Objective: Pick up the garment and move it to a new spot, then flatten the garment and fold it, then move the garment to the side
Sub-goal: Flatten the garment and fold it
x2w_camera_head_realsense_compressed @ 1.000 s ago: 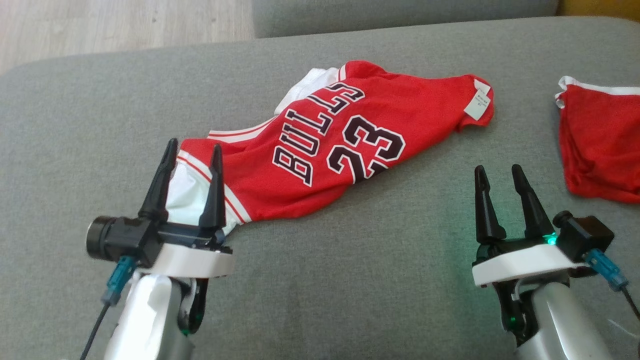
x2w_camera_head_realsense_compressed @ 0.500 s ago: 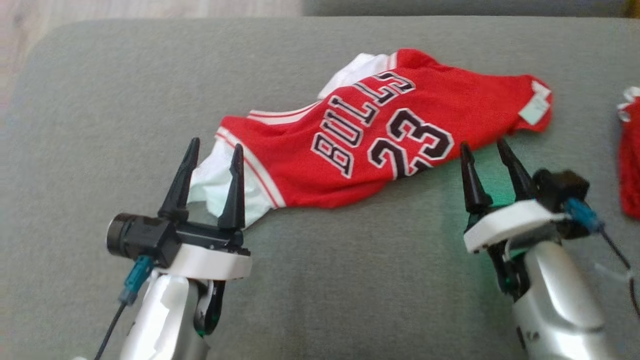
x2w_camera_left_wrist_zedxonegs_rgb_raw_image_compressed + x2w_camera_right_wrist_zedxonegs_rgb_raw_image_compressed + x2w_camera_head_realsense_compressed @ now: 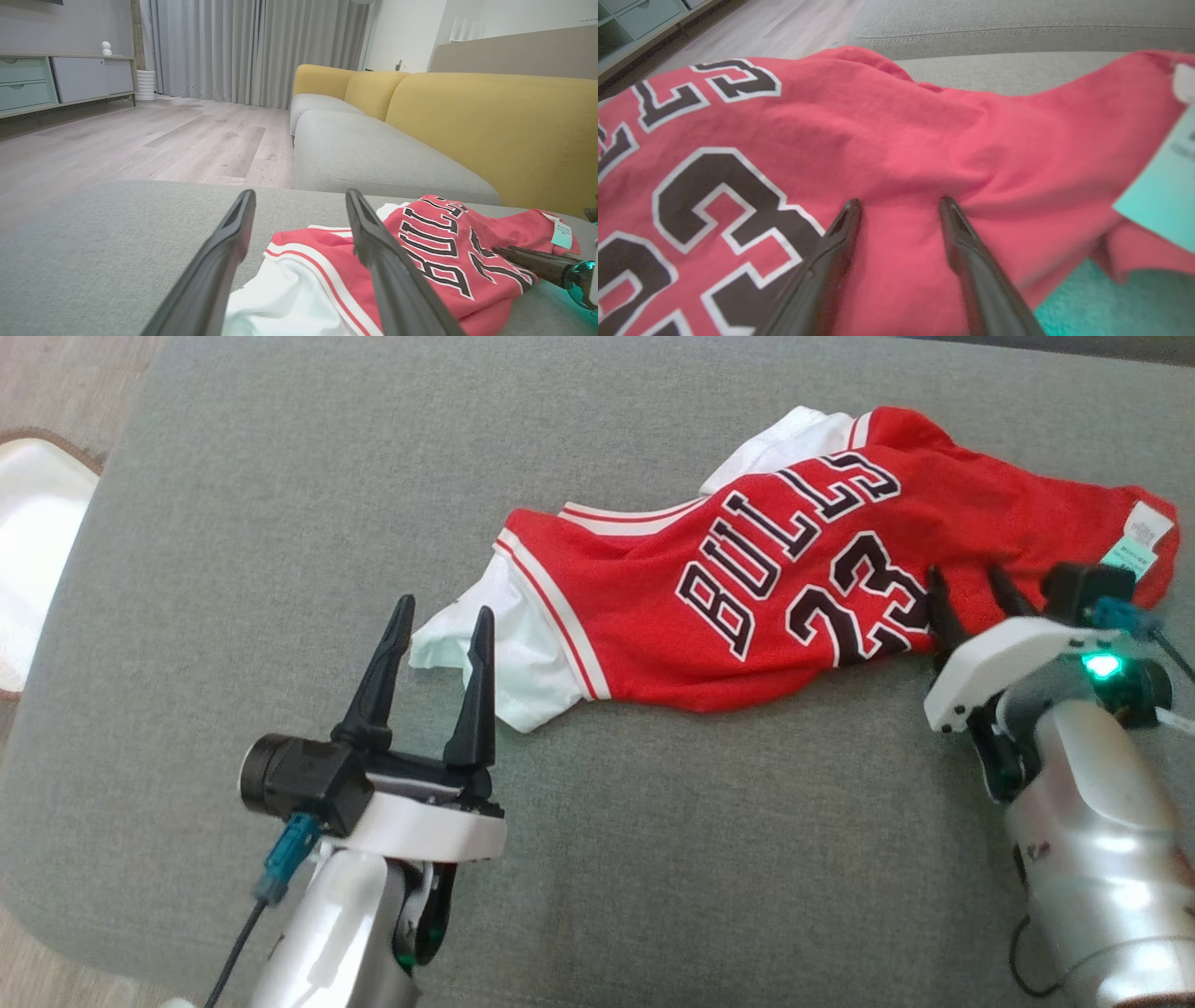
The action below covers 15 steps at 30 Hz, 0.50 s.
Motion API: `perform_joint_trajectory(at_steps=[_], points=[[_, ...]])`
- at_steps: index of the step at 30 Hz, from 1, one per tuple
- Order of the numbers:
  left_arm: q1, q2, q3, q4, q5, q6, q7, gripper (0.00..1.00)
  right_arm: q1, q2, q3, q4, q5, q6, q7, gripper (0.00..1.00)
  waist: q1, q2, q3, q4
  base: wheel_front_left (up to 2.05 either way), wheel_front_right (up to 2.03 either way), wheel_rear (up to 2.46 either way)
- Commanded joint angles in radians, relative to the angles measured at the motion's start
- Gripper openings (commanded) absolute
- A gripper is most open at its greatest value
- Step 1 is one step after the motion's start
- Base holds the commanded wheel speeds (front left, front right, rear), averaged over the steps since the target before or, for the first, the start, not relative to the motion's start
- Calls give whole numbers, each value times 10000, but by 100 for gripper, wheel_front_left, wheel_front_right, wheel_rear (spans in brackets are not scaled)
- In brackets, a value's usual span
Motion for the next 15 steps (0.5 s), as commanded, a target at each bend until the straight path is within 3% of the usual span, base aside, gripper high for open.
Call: perform_joint_trajectory(at_steps=[1, 8, 15], points=[[-442, 41, 254, -378, -47, 72, -40, 100, -198, 76, 399, 93, -115, -7, 64, 0, 0, 0, 26, 32, 0, 0, 0], [-415, 40, 320, -344, -32, 155, -40, 100, -569, 134, 873, 454, -31, -7, -1031, 0, 0, 0, -165, -219, 0, 0, 0], [-237, 40, 486, -309, 51, 140, -40, 100, -411, 27, 1554, -464, -280, -7, -2165, 0, 0, 0, -724, -711, 0, 0, 0]])
